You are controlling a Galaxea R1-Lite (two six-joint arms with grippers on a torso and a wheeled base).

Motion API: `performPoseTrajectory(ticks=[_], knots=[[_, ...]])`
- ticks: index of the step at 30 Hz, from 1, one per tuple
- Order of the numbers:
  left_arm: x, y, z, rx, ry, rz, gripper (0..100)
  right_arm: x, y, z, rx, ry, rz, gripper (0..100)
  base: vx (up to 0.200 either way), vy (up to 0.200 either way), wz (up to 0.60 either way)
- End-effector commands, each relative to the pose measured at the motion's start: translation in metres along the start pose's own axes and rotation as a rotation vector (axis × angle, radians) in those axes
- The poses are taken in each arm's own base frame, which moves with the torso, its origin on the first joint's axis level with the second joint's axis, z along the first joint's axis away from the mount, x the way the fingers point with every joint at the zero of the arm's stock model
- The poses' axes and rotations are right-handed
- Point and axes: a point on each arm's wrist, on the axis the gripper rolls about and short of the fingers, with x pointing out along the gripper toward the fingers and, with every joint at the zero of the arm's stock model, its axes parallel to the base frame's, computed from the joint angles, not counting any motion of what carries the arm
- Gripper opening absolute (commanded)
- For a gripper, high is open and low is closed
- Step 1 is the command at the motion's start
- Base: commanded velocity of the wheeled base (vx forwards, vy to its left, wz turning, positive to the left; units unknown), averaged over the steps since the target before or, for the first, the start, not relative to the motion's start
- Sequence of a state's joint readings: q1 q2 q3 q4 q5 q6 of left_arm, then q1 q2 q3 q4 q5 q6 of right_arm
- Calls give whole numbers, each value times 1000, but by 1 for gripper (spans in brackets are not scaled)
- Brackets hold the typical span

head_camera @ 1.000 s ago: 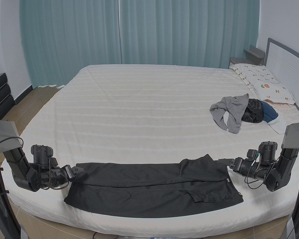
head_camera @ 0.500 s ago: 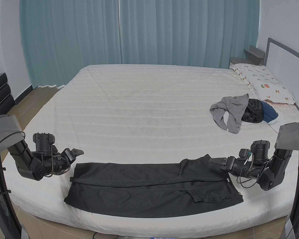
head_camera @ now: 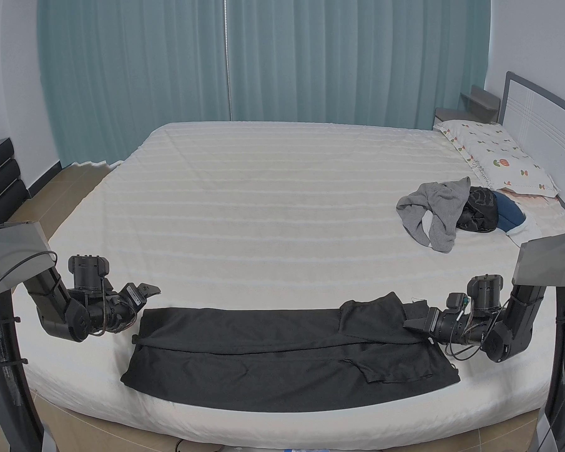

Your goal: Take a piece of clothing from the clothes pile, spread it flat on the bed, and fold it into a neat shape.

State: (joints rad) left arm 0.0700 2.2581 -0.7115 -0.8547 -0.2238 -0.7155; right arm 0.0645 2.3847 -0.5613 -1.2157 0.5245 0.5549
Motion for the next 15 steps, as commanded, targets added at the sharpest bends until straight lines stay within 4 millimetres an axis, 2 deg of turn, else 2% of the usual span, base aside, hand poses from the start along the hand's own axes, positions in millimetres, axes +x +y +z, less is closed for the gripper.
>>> performPoseTrajectory(ticks=[1,6,15], knots=[[2,3,-2,-5,7,10,100,-8,3,-1,3,-2,-3,0,0,0,0],[3,4,-3,-3,8,13,100,-21,4,-2,13,-6,-11,0,0,0,0],[6,5,-3,-5,9,16,100,-29,-3,-6,-1,3,-36,0,0,0,0]])
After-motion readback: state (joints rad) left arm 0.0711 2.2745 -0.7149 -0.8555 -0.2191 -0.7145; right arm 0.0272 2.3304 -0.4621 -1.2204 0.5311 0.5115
